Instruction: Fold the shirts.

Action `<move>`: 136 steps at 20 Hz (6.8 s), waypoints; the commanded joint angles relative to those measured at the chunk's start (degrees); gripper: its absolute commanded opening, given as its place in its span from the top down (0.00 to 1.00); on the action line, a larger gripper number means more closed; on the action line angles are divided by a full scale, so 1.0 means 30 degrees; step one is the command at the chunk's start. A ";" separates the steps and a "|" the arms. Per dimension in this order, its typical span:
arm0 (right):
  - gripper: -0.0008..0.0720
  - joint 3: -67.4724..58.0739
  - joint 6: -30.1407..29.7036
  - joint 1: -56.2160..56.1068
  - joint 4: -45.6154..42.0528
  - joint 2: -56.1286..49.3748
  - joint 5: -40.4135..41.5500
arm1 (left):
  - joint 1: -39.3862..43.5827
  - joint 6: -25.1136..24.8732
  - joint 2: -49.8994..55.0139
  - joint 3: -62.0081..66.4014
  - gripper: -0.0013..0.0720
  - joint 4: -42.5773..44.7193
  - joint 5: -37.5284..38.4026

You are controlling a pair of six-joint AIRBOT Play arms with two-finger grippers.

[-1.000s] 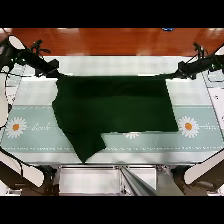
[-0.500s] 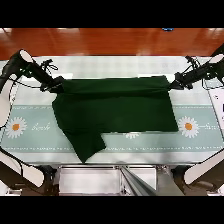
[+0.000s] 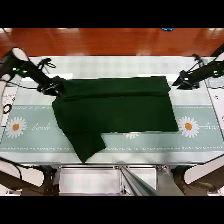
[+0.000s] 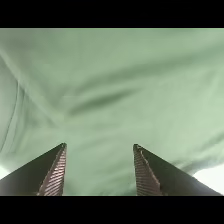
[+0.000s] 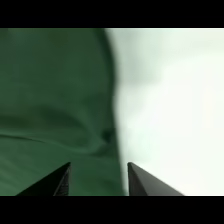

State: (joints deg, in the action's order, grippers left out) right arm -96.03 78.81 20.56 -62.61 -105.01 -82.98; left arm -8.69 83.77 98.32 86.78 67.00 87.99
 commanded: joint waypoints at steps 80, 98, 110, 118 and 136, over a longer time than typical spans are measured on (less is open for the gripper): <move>0.96 0.0750 -0.1435 -0.1290 0.7074 -0.1967 0.6419 | -0.1938 -0.2317 0.3366 -0.0051 0.96 -1.0848 -0.6164; 0.42 0.4029 -0.0306 0.4670 0.2929 0.3024 0.5880 | -0.4175 -0.1406 -0.6543 -0.5960 0.29 -0.3169 -1.1256; 0.41 0.4874 -0.1712 0.0714 0.8269 -0.1239 0.6455 | 0.1472 -0.1727 -1.2327 -1.4192 0.29 -0.3359 -1.4870; 0.96 0.2484 -0.1435 -0.1851 0.8131 -0.2295 0.5632 | 0.1479 -0.1683 -1.2327 -1.4141 0.30 -0.4218 -1.4892; 0.96 1.2305 0.0670 -0.1566 0.2725 1.9154 0.2936 | 1.5438 -0.0831 0.3738 0.2652 0.96 -0.8145 -1.1446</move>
State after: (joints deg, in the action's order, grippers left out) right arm -63.09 78.94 15.92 -54.22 -55.75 -73.89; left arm 28.75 77.43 99.72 85.32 43.44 50.72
